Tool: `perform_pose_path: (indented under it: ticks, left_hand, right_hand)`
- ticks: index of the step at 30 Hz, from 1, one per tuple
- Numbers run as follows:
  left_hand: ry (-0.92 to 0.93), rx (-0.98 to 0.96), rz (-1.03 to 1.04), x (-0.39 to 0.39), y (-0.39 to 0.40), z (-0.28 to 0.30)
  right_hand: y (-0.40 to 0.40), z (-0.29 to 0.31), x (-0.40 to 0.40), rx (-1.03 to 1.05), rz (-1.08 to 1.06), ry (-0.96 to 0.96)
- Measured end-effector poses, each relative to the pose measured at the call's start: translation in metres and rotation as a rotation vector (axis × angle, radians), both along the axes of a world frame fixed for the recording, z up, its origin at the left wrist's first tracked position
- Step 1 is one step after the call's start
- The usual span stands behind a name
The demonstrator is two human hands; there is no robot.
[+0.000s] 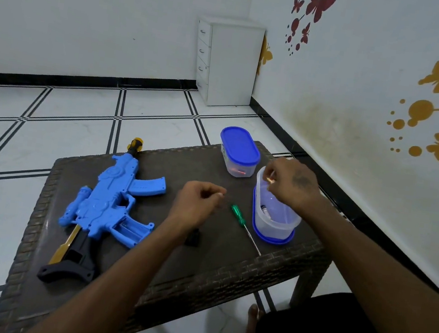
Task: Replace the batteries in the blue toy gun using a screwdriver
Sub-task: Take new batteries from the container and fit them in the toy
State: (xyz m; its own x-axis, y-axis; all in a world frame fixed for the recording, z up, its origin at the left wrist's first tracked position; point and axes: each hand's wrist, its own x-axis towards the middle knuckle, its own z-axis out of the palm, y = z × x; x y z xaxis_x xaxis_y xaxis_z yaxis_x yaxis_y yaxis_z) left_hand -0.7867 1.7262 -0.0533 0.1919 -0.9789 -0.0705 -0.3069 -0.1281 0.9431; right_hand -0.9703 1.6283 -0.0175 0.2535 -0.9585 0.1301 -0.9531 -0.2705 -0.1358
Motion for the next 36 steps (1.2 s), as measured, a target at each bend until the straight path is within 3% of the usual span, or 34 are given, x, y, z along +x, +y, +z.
perform_pose_path:
  ticks: [5, 8, 16, 22, 28, 36]
  left_hand:
    - [-0.346, -0.087, 0.161, 0.065, 0.02, 0.003]
    - [-0.559, 0.011, 0.254, 0.109, 0.041, -0.006]
    - [-0.785, 0.148, 0.154, 0.16, 0.075, -0.02]
    - [-0.792, 0.207, 0.082, 0.163, 0.081, -0.014]
    - [-0.788, 0.164, 0.056, 0.161, 0.081, -0.018]
    - [-0.804, 0.192, 0.057, 0.152, 0.083, -0.016]
  right_hand:
    - [0.026, 0.021, 0.033, -0.011, 0.176, -0.434]
    - [0.051, 0.018, 0.07, 0.103, 0.257, -0.639]
    - [0.091, -0.029, 0.143, 0.319, 0.374, -0.816]
    - [0.102, -0.053, 0.157, 0.318, 0.443, -0.705]
    - [0.109, -0.059, 0.157, 0.147, 0.595, -0.46]
    - [0.111, -0.055, 0.151, 0.276, 0.633, -0.357]
